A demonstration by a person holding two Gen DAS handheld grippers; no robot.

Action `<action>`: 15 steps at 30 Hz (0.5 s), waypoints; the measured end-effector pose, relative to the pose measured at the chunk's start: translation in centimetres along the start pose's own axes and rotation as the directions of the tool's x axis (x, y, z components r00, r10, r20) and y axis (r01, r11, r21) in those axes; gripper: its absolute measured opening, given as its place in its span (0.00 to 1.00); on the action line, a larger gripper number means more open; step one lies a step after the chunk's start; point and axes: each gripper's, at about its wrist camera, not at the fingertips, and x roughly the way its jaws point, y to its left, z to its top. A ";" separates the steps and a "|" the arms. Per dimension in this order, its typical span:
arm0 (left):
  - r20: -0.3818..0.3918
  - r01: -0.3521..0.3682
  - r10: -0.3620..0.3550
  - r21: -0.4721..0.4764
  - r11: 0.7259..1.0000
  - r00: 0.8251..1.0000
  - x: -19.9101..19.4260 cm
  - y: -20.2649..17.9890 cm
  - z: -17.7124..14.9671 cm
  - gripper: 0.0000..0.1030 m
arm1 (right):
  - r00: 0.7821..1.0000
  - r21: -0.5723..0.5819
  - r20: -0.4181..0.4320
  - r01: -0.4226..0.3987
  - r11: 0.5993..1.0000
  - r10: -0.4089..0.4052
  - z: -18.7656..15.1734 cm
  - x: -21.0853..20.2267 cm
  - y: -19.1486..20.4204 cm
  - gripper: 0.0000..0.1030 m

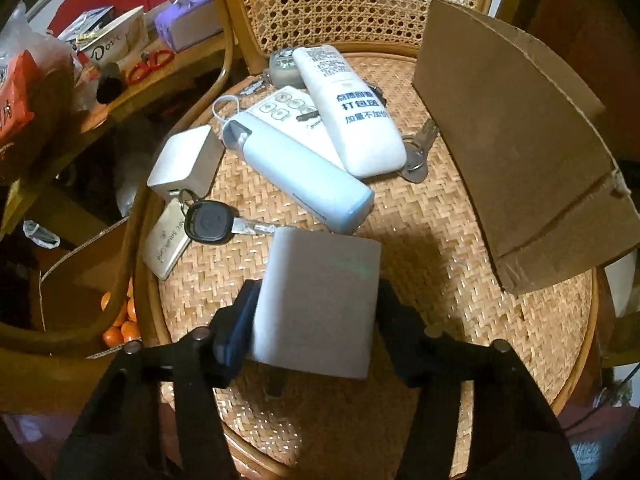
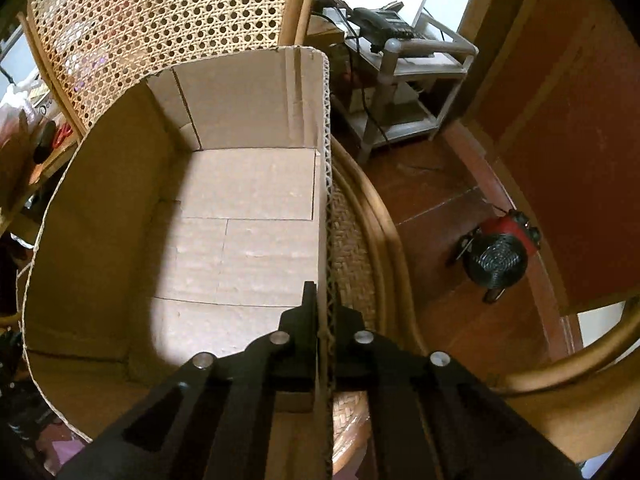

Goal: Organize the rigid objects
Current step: 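Grasp the white square power adapter with the left gripper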

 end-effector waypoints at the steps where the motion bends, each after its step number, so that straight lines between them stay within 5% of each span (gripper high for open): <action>1: -0.001 -0.002 0.002 -0.008 1.000 1.000 -0.1 0.0 -0.1 0.53 | 1.000 -0.002 0.003 0.001 1.000 -0.001 0.0 -0.1 0.0 0.05; 15: 0.065 -0.040 0.045 -0.070 0.997 0.997 -2.4 -0.1 -0.7 0.50 | 1.000 -0.016 0.028 -0.005 1.000 0.006 -0.1 -0.3 0.2 0.05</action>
